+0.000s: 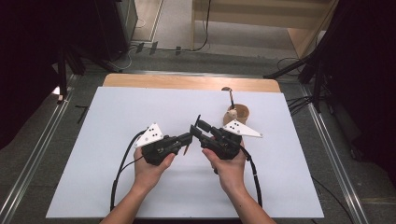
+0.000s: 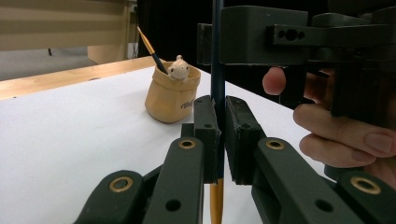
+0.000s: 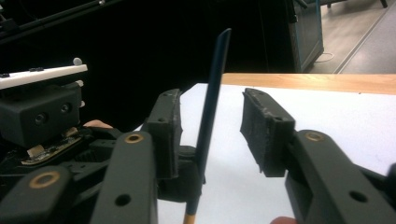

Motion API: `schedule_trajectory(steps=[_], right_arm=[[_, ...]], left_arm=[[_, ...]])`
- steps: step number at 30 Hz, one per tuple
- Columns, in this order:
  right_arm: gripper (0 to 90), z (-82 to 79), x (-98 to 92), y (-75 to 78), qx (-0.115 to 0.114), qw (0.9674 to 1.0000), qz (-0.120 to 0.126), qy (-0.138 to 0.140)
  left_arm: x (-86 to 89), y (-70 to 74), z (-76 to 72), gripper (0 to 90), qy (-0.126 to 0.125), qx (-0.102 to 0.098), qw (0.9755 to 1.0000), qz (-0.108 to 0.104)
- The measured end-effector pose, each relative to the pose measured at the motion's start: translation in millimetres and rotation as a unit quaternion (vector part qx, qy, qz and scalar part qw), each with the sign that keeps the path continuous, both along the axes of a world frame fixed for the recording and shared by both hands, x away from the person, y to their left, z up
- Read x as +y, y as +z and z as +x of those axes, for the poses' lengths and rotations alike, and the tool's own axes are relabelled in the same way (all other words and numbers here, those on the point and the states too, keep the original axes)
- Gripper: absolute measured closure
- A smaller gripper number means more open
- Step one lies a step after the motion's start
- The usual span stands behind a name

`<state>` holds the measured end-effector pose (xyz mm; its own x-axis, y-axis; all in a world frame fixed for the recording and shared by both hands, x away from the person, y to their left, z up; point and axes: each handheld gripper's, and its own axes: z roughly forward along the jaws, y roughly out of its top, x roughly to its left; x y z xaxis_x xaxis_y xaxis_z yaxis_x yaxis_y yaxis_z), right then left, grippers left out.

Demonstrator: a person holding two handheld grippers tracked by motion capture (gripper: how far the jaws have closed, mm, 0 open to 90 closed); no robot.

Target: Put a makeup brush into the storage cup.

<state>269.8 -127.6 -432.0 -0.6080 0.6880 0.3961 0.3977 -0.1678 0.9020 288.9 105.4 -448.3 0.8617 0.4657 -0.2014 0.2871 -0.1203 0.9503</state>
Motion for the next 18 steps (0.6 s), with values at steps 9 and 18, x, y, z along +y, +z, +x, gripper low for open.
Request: schedule_trajectory(steps=[9,18], right_arm=[[85.0,2.8,-3.0,-6.9,0.026,0.9991,0.03,0.016],[85.8,1.4,-8.1,-5.0,-0.002,0.9999,0.01,0.008]], left_arm=[[-6.3,-2.1,-2.0,84.9,-0.004,-0.004,1.0,0.007],[-2.9,-1.8,1.9,59.8,-0.002,0.015,0.9999,0.005]])
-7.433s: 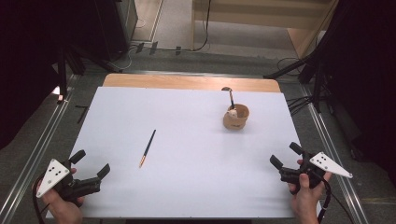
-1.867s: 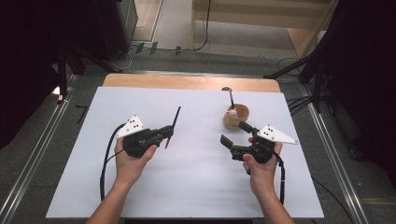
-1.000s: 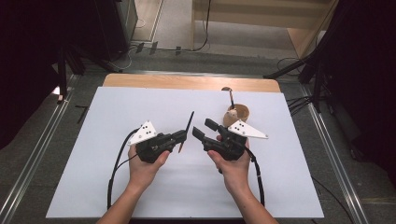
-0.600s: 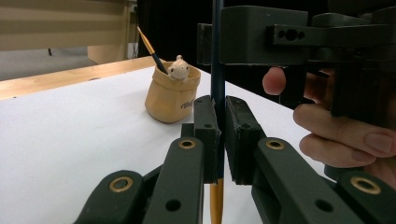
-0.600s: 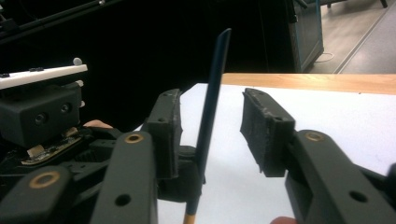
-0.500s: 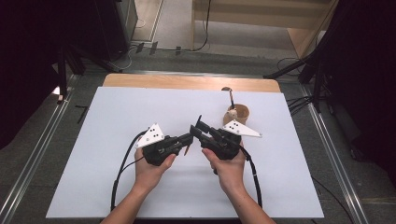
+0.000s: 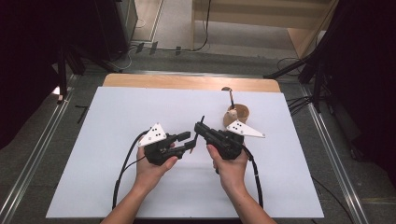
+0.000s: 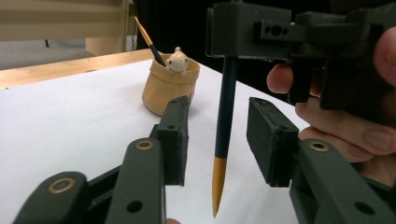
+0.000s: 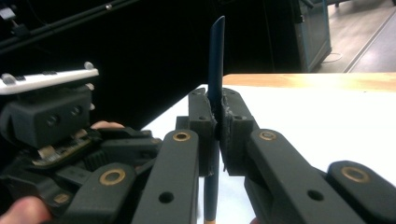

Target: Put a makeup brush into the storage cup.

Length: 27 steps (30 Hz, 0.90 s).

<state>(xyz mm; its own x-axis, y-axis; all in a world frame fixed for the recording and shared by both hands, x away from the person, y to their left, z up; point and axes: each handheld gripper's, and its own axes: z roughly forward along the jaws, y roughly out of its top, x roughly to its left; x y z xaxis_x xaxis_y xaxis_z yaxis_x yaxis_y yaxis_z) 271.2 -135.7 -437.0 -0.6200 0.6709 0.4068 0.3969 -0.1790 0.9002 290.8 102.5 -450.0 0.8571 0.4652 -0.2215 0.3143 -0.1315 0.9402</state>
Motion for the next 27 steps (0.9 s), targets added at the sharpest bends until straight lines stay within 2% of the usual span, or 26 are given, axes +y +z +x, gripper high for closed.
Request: schedule_trajectory(steps=[1,4,8,11,16,18,19,21,24,25,26,27], right_arm=[[85.9,0.2,-1.5,-0.6,-0.003,0.9999,-0.01,-0.004],[85.9,0.1,-2.5,-1.0,-0.006,0.9999,-0.012,-0.007],[85.9,-0.5,-4.1,0.9,-0.007,0.9999,-0.007,-0.008],[85.9,-1.6,-4.3,3.2,-0.011,0.9999,-0.007,-0.007],[85.9,-1.9,-4.4,4.6,-0.015,0.9998,-0.008,-0.005],[85.9,-2.2,-4.5,5.1,-0.015,0.9998,-0.009,-0.003],[85.9,-2.4,-4.5,5.3,-0.015,0.9998,-0.009,-0.003],[85.9,-2.9,-4.3,5.7,-0.014,0.9998,-0.01,-0.004],[85.7,-2.5,-4.3,5.2,-0.013,0.9998,-0.01,-0.005],[77.9,-3.2,-3.9,5.2,-0.014,0.9998,-0.008,-0.011],[68.1,-3.5,-3.4,5.3,-0.013,0.9998,-0.007,-0.016],[68.1,-3.5,-3.4,5.3,-0.013,0.9998,-0.007,-0.016]], left_arm=[[1.4,0.3,0.5,59.8,-0.003,0.001,1.0,0.001],[0.2,-1.3,0.8,59.9,-0.008,0.005,0.9999,0.006],[-7.2,-7.5,0.2,60.0,-0.015,0.011,0.9993,0.032],[-13.8,-11.4,-0.8,60.9,-0.01,0.012,0.9986,0.051],[-18.6,-14.9,-1.2,63.3,-0.01,0.016,0.9977,0.065],[-20.4,-15.9,-1.2,70.8,-0.011,0.015,0.9973,0.07],[-21.1,-16.0,-1.7,70.8,-0.011,0.013,0.9971,0.074],[-22.2,-16.0,-2.3,82.2,-0.015,0.012,0.9968,0.077],[-24.5,-15.2,-5.8,85.2,-0.011,-0.007,0.9957,0.091],[-22.7,-14.2,-5.6,85.4,-0.01,-0.007,0.9966,0.082],[-22.7,-14.2,-5.6,85.4,-0.01,-0.007,0.9966,0.082],[-21.5,-13.0,-5.4,85.5,-0.008,-0.008,0.9968,0.079]])
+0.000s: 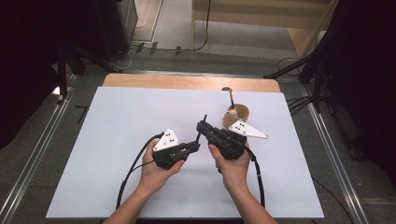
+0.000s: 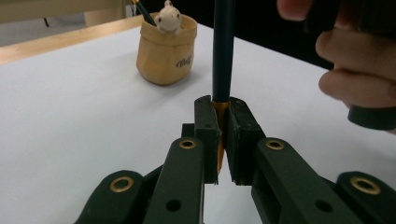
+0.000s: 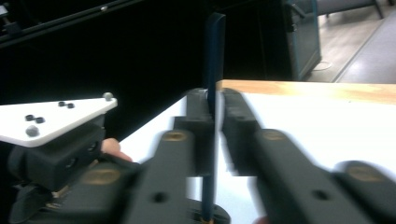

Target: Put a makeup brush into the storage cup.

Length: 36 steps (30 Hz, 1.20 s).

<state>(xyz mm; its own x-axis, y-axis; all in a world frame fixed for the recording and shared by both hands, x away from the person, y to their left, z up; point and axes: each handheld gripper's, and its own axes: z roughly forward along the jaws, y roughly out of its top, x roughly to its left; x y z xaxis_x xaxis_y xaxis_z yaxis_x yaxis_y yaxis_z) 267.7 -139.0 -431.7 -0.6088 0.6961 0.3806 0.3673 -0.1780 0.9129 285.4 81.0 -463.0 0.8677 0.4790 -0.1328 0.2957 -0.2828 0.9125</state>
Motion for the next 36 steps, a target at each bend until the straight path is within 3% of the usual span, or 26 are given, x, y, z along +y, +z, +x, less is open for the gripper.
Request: schedule_trajectory(steps=[2,6,12,20,21,24,25,26,29,36], right_arm=[[59.4,-0.2,1.8,-2.4,0.011,0.9999,0.003,0.001],[58.9,-1.2,4.8,-7.8,0.022,0.9997,0.004,0.007],[69.4,-1.9,9.9,-15.3,0.033,0.9993,0.005,0.018],[81.2,-2.0,14.2,-17.1,0.036,0.9988,0.006,0.033],[83.3,-2.1,13.9,-17.0,0.033,0.9991,0.0,0.028],[84.1,-1.0,12.4,-17.0,0.031,0.9992,-0.002,0.027],[84.2,-0.3,11.3,-16.7,0.031,0.9991,0.002,0.03],[84.1,-0.1,10.0,-14.9,0.025,0.9993,-0.001,0.027],[84.2,-0.2,8.0,-11.5,0.017,0.9996,-0.008,0.019],[84.3,1.2,-4.3,-6.9,-0.006,0.9991,-0.041,-0.009]], left_arm=[[2.2,2.1,0.3,85.5,0.006,-0.006,0.9999,-0.005],[5.2,4.5,0.1,85.5,0.015,-0.014,0.9997,-0.015],[6.4,5.2,-0.6,85.5,0.018,-0.019,0.9995,-0.018],[5.4,4.0,0.5,85.5,0.014,-0.01,0.9996,-0.024],[6.2,3.7,2.3,85.2,0.011,0.001,0.9994,-0.032],[6.0,3.8,2.8,84.0,0.012,0.005,0.9992,-0.037],[5.6,3.6,3.3,79.9,0.01,0.007,0.9992,-0.038],[5.1,3.3,3.0,73.3,0.011,0.005,0.9992,-0.038],[4.8,3.1,2.4,67.0,0.007,0.0,0.9993,-0.037],[13.8,5.4,3.8,62.1,0.004,-0.007,0.9993,-0.037]])
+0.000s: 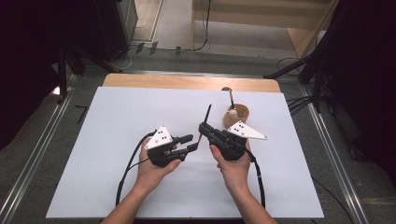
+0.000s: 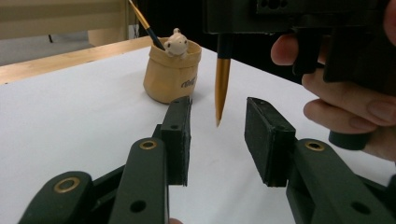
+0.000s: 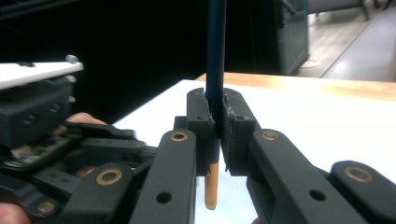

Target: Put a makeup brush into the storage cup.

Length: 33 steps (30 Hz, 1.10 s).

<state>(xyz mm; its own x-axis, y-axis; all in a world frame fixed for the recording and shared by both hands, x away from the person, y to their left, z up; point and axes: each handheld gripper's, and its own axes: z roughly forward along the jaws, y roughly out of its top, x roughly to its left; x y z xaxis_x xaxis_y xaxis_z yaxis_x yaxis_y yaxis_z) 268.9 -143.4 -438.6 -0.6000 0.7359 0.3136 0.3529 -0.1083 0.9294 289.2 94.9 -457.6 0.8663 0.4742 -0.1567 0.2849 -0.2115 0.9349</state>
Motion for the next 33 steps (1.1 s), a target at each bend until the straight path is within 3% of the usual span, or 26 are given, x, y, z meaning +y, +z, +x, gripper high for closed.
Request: schedule_trajectory(steps=[3,4,8,11,13,19,24,25,26,27,28,29,30,31,32,33], right_arm=[[84.3,0.1,-3.0,0.8,-0.008,0.9998,-0.014,-0.007],[84.3,0.0,-5.4,1.1,-0.015,0.9993,-0.032,-0.015],[84.3,-0.6,-6.9,0.3,-0.024,0.9977,-0.059,-0.023],[84.4,-1.6,-5.2,-2.7,-0.032,0.9953,-0.088,-0.023],[84.4,-2.9,-1.7,-6.4,-0.037,0.992,-0.118,-0.024],[84.4,-3.6,2.7,-11.1,-0.045,0.9873,-0.15,-0.024],[84.4,-5.9,10.0,-18.1,-0.059,0.9775,-0.201,-0.023],[84.4,-5.9,10.0,-18.1,-0.059,0.9775,-0.201,-0.023],[84.4,-6.7,12.4,-19.8,-0.063,0.9746,-0.214,-0.022],[84.4,-6.7,12.4,-19.8,-0.063,0.9746,-0.214,-0.022],[84.4,-6.9,14.4,-21.5,-0.068,0.9716,-0.226,-0.019],[84.4,-6.9,14.4,-21.5,-0.068,0.9716,-0.226,-0.019],[84.5,-7.3,16.7,-23.5,-0.07,0.9695,-0.234,-0.018],[84.5,-7.3,16.7,-23.5,-0.07,0.9695,-0.234,-0.018],[84.5,-8.4,18.6,-25.4,-0.072,0.9664,-0.246,-0.014],[84.5,-8.4,18.6,-25.4,-0.072,0.9664,-0.246,-0.014]], left_arm=[[3.1,1.0,0.6,62.0,0.002,-0.001,1.0,-0.003],[4.9,1.6,0.9,62.1,0.003,-0.001,1.0,-0.002],[11.2,4.8,2.3,62.6,0.009,-0.003,0.9999,-0.01],[14.4,7.5,3.0,63.3,0.012,-0.004,0.9998,-0.014],[15.7,9.3,3.5,63.9,0.011,-0.004,0.9998,-0.017],[18.7,17.3,3.6,64.9,0.013,-0.003,0.9996,-0.023],[22.5,21.7,4.7,66.1,0.013,-0.001,0.9995,-0.028],[22.5,21.7,4.7,66.3,0.013,-0.001,0.9995,-0.028],[22.6,21.8,4.9,66.4,0.013,-0.001,0.9995,-0.028],[22.7,22.1,5.0,66.4,0.012,0.0,0.9996,-0.028],[22.5,22.7,5.0,66.6,0.011,0.0,0.9996,-0.027],[22.5,22.7,5.0,66.6,0.011,0.0,0.9996,-0.027],[22.2,23.0,4.9,66.8,0.011,0.001,0.9996,-0.027],[21.9,23.3,4.9,66.8,0.011,0.0,0.9996,-0.026],[21.7,23.5,4.9,66.9,0.01,0.0,0.9996,-0.026],[21.4,23.7,4.8,66.9,0.009,0.001,0.9996,-0.027]])
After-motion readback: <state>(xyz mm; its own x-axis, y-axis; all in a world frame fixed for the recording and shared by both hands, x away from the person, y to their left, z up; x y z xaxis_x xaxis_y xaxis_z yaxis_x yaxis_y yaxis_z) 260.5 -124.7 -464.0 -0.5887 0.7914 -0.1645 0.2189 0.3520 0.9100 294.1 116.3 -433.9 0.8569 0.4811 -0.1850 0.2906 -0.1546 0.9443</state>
